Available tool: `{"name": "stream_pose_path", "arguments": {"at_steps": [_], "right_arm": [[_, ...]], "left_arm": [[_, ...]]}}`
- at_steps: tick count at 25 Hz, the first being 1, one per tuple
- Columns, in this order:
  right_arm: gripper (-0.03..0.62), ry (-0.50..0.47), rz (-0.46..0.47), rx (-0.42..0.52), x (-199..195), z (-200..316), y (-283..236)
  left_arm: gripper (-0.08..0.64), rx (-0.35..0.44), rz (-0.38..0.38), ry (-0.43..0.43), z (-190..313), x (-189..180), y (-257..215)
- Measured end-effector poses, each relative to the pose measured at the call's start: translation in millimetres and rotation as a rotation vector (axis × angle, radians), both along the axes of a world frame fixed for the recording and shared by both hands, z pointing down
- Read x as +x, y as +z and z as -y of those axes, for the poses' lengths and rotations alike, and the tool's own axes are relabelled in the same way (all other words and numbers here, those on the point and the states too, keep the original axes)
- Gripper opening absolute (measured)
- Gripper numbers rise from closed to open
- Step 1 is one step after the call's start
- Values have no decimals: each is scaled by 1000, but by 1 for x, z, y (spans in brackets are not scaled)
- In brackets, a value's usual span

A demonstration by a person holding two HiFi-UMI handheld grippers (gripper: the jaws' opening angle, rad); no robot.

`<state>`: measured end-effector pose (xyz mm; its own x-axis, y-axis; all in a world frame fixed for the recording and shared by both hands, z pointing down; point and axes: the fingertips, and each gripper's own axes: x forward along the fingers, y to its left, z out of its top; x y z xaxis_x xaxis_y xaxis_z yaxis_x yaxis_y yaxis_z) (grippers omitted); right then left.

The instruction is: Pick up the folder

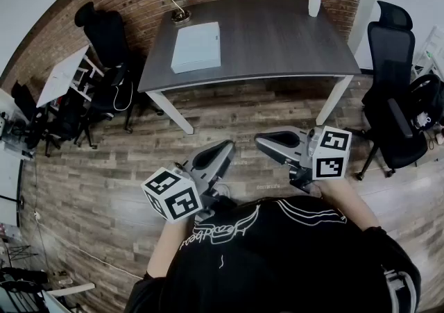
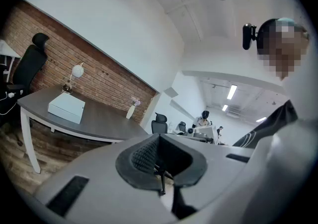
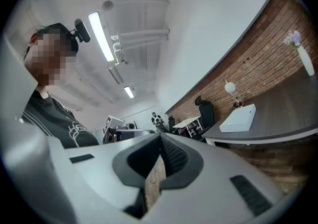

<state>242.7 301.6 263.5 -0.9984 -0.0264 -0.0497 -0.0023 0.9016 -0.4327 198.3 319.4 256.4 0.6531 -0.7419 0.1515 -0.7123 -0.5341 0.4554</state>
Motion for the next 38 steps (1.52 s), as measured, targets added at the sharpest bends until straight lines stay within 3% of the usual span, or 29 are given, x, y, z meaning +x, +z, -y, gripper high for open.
{"name": "stream_pose_path", "arguments": {"at_steps": [9, 16, 23, 31, 38], "right_arm": [[-3, -12, 1, -9, -1, 2, 3], [-2, -2, -42, -37, -9, 10, 38], [-2, 14, -56, -125, -75, 66, 54], [-2, 60, -82, -223, -154, 169, 92], [-2, 88, -99, -236, -231, 251, 97]], "left_arm": [[8, -3, 13, -13, 0, -3, 0], [8, -65, -10, -56, 2, -18, 34], [8, -135, -75, -50, 61, -92, 53], [8, -212, -65, -4, 165, -178, 88], [8, -245, -97, 4, 245, -274, 107]]}}
